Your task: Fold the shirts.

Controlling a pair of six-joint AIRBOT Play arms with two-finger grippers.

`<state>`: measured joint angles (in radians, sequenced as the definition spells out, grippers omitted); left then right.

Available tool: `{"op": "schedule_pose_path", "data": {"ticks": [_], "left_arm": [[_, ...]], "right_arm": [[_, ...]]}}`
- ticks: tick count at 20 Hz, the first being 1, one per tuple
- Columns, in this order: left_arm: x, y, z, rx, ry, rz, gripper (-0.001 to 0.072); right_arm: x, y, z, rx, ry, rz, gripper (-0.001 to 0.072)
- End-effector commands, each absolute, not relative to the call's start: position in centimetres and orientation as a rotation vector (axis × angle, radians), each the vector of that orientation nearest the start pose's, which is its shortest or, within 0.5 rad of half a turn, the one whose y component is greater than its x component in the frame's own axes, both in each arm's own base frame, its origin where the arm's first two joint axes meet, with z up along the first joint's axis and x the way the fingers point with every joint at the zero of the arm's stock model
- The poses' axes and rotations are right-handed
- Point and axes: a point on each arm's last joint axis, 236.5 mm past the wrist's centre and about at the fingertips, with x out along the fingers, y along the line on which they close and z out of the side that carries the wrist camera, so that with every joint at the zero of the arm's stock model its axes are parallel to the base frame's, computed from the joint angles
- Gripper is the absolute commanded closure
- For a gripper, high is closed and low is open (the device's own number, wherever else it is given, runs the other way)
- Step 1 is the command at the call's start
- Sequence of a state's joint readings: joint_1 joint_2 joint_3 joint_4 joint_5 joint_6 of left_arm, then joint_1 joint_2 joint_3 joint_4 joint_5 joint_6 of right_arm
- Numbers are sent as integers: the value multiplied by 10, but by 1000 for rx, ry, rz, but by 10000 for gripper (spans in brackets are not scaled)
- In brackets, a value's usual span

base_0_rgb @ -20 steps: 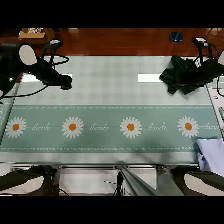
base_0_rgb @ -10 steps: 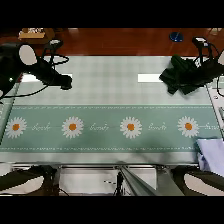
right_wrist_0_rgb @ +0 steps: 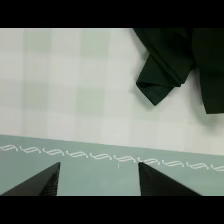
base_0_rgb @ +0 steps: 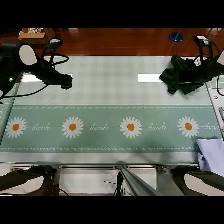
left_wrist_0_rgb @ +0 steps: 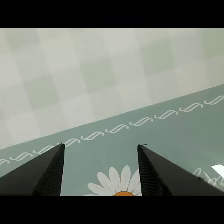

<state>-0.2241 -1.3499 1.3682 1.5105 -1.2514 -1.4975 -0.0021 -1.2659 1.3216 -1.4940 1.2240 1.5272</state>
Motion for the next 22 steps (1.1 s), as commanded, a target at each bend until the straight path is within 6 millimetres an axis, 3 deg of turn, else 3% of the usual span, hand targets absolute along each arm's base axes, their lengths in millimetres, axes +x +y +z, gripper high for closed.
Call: {"op": "schedule_pose_path", "data": {"ticks": [1, 2, 4, 5, 8, 9, 11, 14, 18, 22], "left_arm": [[409, -108, 53, 142, 1182, -280, 153], [409, -108, 53, 142, 1182, -280, 153], [409, -108, 53, 142, 1181, -280, 153], [411, -108, 53, 143, 1172, -280, 154], [418, -110, 56, 139, 1142, -279, 147], [418, -110, 56, 138, 1142, -279, 16], [417, -112, 57, 127, 1142, -287, -13], [414, -125, 59, 76, 1147, -322, -13], [411, -134, 60, 36, 1150, -349, -13], [412, -134, 60, 36, 1151, -347, -13]], "right_arm": [[412, 18, 72, 49, 1132, 64, 178], [414, 17, 72, 43, 1123, 66, 177], [442, 7, 88, -59, 985, 68, 178], [461, -7, 100, -103, 895, 19, 179], [506, -72, 136, -53, 635, -246, 178], [516, -87, 134, -23, 600, -276, 173], [529, -118, 109, 15, 625, -324, 111], [532, -148, 47, 75, 753, -366, 107], [530, -148, -21, 106, 890, -331, 107], [526, -146, -67, 106, 978, -323, 107]]}}
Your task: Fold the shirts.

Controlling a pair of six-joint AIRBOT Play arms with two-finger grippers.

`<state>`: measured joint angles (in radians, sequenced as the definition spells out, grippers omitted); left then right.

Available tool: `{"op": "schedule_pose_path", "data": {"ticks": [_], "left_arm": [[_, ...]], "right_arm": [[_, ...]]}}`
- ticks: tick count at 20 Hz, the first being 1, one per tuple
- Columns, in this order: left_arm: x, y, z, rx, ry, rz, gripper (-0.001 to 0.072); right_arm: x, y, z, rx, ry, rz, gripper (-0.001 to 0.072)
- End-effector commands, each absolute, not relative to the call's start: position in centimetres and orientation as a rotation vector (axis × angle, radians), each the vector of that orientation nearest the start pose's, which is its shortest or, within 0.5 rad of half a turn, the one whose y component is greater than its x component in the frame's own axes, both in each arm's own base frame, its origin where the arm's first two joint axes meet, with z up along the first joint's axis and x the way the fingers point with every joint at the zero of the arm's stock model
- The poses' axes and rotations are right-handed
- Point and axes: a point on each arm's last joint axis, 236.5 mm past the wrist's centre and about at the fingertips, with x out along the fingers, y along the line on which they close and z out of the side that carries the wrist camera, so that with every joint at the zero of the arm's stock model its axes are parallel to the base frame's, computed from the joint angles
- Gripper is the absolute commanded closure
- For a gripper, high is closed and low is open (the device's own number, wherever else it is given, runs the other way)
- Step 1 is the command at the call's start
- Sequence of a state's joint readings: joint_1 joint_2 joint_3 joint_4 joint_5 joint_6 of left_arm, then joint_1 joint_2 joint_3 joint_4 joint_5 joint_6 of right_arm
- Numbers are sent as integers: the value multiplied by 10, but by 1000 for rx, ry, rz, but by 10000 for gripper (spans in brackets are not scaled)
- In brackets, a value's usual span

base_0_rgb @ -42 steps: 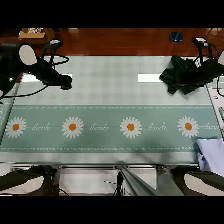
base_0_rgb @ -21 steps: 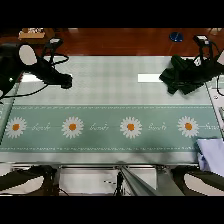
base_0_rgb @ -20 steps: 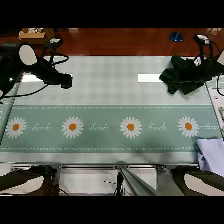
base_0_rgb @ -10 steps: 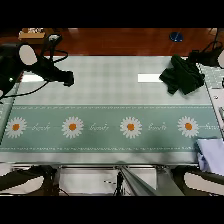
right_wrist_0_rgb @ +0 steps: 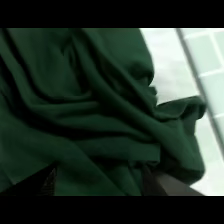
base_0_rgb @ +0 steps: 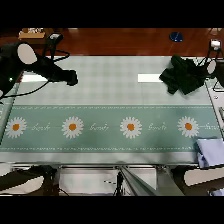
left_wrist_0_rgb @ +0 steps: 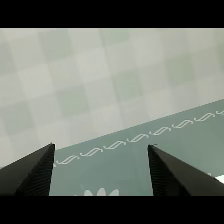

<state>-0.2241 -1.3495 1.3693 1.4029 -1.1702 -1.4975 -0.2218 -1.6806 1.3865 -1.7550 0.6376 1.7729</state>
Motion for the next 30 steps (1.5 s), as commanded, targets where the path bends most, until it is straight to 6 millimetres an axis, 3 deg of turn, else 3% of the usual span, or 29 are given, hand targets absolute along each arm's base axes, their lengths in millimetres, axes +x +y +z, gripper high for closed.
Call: {"op": "schedule_pose_path", "data": {"ticks": [1, 4, 5, 6, 7, 8, 10, 11, 13, 16, 18, 20, 23, 25, 26, 28, 30], "left_arm": [[412, -134, 60, 36, 1151, -347, -13], [412, -134, 60, 35, 1151, -348, -13], [412, -134, 60, 35, 1151, -348, -13], [412, -134, 60, 35, 1151, -348, -13], [412, -134, 60, 35, 1151, -348, -13], [412, -134, 60, 36, 1151, -347, -13], [413, -134, 64, 36, 1142, -348, -13], [415, -135, 70, 35, 1128, -350, -13], [421, -136, 95, 35, 1080, -357, -13], [422, -139, 163, 30, 989, -372, -13], [411, -138, 218, 13, 914, -378, -13], [391, -143, 277, 0, 808, -424, -13], [349, -149, 361, -25, 608, -496, -13], [319, -144, 393, -46, 525, -504, -13], [305, -141, 402, -60, 505, -501, -13], [280, -136, 411, -51, 488, -505, -13], [263, -131, 408, -35, 512, -505, -13]], "right_arm": [[527, -146, -74, 92, 988, -314, 107], [529, -148, -93, 60, 1005, -299, 109], [529, -149, -99, 45, 1009, -298, 148], [530, -150, -102, 40, 1009, -297, 311], [531, -149, -103, 43, 1006, -296, 580], [534, -148, -96, 53, 988, -296, 683], [544, -145, -62, 45, 907, -287, 684], [549, -145, -34, 32, 849, -286, 684], [551, -140, 45, 9, 704, -276, 684], [529, -115, 180, -42, 464, -245, 684], [496, -84, 269, -60, 293, -204, 684], [452, -50, 344, -67, 137, -148, 684], [380, -6, 421, -37, -44, -45, 684], [342, 17, 444, 32, -95, 39, 684], [328, 28, 445, 69, -85, 83, 683], [312, 51, 427, 123, 12, 168, 683], [308, 83, 387, 145, 188, 271, 684]]}}
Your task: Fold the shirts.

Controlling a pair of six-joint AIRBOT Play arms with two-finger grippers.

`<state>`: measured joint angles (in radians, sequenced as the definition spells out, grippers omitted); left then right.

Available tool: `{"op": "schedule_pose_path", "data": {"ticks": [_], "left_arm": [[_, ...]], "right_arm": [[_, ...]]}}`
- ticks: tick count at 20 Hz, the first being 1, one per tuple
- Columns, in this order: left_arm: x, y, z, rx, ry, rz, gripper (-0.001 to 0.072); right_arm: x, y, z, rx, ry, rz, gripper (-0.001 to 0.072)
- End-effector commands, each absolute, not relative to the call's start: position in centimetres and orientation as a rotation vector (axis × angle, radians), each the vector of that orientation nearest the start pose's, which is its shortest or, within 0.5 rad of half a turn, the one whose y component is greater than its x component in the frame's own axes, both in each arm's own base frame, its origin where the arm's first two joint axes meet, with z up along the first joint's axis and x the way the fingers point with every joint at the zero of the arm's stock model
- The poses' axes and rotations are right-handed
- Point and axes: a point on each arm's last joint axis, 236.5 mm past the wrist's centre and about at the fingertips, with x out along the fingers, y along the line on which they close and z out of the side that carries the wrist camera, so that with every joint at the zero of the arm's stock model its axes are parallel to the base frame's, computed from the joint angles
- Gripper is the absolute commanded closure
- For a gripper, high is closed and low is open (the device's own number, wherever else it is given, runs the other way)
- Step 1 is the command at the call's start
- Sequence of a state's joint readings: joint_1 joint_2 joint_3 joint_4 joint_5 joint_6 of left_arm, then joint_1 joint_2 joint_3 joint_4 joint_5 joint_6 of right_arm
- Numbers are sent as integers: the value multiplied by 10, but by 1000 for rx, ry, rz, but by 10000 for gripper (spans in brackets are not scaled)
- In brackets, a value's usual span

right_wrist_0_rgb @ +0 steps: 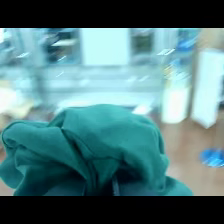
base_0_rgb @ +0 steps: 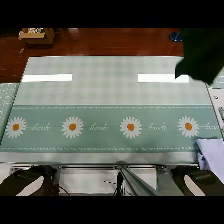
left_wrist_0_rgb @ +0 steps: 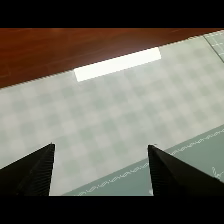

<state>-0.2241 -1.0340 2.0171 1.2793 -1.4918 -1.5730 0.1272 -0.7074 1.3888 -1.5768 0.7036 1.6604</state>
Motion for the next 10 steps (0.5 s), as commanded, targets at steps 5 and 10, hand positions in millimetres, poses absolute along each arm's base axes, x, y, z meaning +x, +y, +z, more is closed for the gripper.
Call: {"op": "schedule_pose_path", "data": {"ticks": [5, 10], "left_arm": [[250, -127, 362, 0, 705, -505, -13], [258, -129, 313, -2, 860, -498, -13]], "right_arm": [[291, 213, 281, 92, 623, 640, 684], [277, 309, 134, -240, 930, 764, 683]]}}
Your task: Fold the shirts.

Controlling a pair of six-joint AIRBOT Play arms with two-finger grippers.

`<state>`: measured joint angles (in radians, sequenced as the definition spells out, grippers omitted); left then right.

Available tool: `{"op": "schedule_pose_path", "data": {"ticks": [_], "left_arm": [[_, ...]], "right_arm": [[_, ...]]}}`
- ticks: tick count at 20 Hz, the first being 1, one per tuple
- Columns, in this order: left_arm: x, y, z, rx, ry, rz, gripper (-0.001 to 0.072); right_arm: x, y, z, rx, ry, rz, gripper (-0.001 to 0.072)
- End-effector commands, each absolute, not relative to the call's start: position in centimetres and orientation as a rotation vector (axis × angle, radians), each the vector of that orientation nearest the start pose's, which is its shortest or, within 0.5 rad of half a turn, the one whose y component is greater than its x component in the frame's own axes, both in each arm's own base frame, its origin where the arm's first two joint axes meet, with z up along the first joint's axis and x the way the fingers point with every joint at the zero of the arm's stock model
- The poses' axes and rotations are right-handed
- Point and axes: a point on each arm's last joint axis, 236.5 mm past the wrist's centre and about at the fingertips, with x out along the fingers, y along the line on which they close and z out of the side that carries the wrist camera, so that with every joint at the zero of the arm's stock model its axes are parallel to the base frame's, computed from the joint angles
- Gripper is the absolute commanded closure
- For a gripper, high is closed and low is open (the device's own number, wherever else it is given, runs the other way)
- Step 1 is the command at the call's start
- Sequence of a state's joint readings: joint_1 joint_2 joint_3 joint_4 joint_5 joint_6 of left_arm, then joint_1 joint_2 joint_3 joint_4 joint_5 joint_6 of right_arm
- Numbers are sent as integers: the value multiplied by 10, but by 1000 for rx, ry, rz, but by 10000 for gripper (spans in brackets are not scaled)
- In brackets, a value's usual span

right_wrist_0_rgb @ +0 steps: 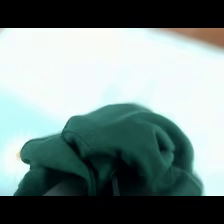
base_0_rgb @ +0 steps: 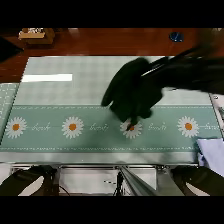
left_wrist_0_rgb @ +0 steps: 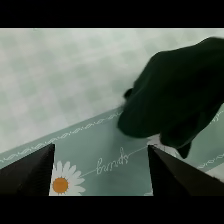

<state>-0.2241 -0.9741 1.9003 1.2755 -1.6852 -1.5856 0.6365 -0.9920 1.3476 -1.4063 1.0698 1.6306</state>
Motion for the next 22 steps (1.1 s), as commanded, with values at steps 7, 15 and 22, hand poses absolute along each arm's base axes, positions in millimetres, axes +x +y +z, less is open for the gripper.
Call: {"op": "schedule_pose_path", "data": {"ticks": [7, 15, 22], "left_arm": [[263, -130, 237, -10, 1077, -483, -9], [267, -132, 140, 5, 1248, -487, -9], [238, -148, 24, -89, 1419, -548, -2]], "right_arm": [[281, 329, -12, -538, 1173, 706, 270], [366, 134, 109, -635, 1001, 222, 214], [366, 24, 90, -30, 1160, 131, 105]]}}
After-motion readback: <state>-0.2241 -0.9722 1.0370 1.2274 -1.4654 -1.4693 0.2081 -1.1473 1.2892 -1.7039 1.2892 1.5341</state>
